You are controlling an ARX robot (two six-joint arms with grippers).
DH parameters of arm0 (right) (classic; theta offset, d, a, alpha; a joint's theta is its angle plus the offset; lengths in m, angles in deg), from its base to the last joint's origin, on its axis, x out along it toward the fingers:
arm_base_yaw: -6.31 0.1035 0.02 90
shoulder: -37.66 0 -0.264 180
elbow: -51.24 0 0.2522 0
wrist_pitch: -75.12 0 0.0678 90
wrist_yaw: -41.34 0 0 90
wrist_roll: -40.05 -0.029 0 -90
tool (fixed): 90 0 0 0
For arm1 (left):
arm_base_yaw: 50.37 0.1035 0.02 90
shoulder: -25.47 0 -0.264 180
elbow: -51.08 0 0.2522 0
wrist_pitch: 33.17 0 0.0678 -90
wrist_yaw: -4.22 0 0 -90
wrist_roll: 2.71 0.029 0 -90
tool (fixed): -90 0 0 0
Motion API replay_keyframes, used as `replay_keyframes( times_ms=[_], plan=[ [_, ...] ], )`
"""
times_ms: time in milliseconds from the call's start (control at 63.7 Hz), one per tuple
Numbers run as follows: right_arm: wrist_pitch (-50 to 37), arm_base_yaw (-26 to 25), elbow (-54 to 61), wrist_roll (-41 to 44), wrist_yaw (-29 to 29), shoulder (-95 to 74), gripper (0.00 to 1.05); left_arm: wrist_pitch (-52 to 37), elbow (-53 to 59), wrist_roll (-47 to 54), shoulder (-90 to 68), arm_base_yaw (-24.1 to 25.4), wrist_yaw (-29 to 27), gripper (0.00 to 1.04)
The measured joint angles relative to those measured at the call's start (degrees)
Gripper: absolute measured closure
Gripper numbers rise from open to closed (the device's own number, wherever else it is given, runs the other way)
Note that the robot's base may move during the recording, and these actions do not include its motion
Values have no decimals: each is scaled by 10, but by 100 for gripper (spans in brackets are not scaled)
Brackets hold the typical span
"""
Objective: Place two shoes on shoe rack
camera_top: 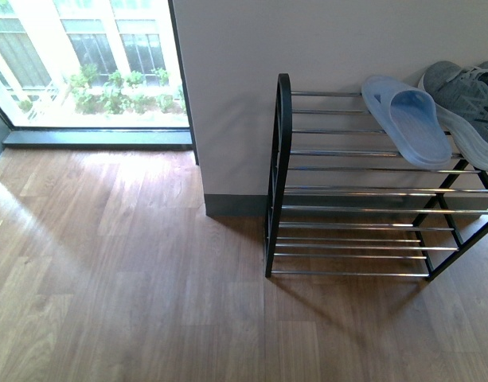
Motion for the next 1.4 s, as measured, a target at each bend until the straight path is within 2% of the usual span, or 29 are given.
replay_keyframes(
  times_ms=[47, 644, 1397],
  plan=[
    [10, 0, 8, 2, 1, 17, 104, 0, 0, 0, 0, 0, 0, 103],
    [195, -1, 78, 2, 1, 271, 103, 0, 0, 0, 0, 0, 0, 103],
    [417, -1, 80, 2, 1, 513, 103, 0, 0, 0, 0, 0, 0, 103]
  ],
)
